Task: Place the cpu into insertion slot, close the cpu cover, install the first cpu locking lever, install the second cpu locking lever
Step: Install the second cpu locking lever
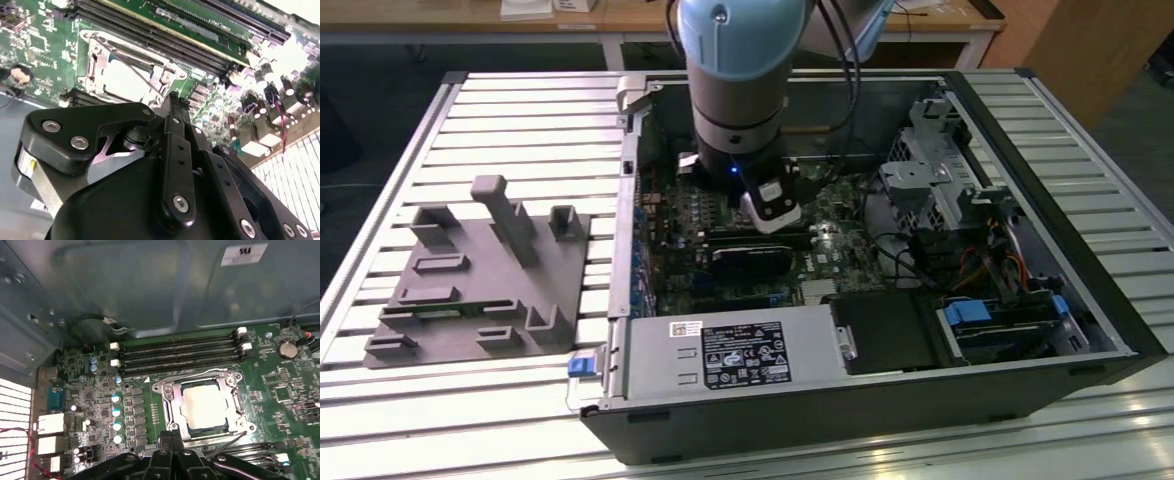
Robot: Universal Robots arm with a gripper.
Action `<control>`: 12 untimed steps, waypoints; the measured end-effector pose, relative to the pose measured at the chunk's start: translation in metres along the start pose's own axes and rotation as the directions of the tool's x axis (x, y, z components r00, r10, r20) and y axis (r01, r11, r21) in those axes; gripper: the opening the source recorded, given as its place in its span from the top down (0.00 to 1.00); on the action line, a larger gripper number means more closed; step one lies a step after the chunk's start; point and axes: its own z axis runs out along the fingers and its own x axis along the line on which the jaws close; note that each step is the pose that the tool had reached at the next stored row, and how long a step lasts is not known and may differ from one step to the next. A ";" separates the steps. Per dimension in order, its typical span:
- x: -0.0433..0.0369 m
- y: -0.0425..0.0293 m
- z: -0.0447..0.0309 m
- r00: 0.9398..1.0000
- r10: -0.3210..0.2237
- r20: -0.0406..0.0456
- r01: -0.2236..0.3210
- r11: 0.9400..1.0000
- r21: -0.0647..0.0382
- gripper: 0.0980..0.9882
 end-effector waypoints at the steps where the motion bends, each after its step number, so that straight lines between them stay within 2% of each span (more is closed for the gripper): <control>1: 0.0000 0.0010 -0.0027 1.000 0.000 0.000 0.000 1.000 0.000 0.99; 6: 0.0000 0.0060 -0.0159 1.000 0.000 0.000 0.000 1.000 0.000 0.99; 8: -0.0003 0.0076 -0.0202 1.000 0.000 0.001 0.000 1.000 0.004 0.99; 10: -0.0012 0.0090 -0.0231 1.000 0.000 0.003 0.000 1.000 0.017 0.99; 12: -0.0029 0.0096 -0.0244 1.000 0.000 0.006 0.000 0.999 0.037 0.99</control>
